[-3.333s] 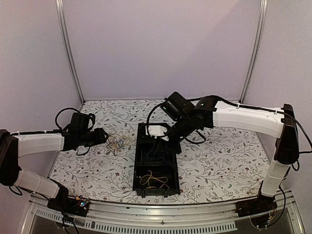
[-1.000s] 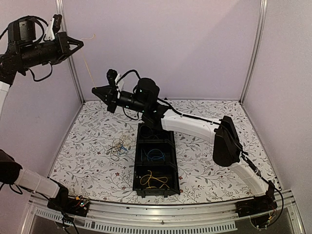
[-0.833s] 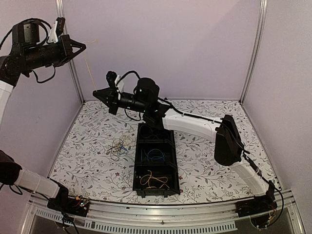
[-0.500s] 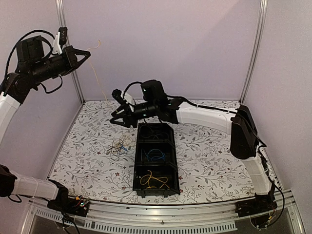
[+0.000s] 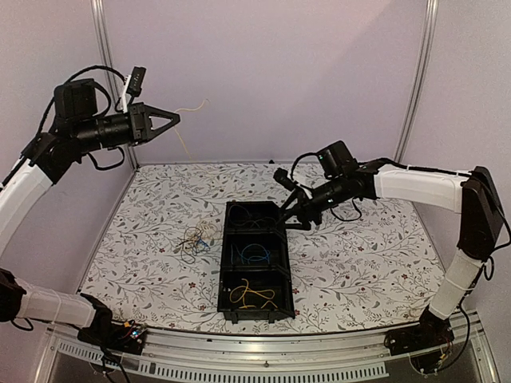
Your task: Untangle the cables
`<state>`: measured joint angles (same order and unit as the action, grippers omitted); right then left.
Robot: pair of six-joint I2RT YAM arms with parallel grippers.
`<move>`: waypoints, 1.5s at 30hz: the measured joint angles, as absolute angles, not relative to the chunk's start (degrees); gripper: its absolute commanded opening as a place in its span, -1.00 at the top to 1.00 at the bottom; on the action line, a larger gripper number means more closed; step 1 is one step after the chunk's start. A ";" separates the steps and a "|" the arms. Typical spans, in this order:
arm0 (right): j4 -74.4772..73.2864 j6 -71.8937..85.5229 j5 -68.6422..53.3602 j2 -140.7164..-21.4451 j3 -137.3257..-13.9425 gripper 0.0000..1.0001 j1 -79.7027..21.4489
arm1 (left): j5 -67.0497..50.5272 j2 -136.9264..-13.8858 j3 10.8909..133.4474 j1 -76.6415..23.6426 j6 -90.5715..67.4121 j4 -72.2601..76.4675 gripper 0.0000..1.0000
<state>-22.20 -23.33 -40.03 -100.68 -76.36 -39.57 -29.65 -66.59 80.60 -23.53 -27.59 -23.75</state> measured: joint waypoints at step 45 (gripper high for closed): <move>-7.97 -25.47 -32.64 -91.09 -49.41 -0.29 -15.70 | -32.73 -83.90 78.24 -55.90 -18.90 -43.20 1.00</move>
<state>-7.97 -25.47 -32.64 -91.09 -49.41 -15.70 -32.73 -83.90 78.24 -55.90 -18.90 -43.20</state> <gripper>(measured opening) 0.646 0.015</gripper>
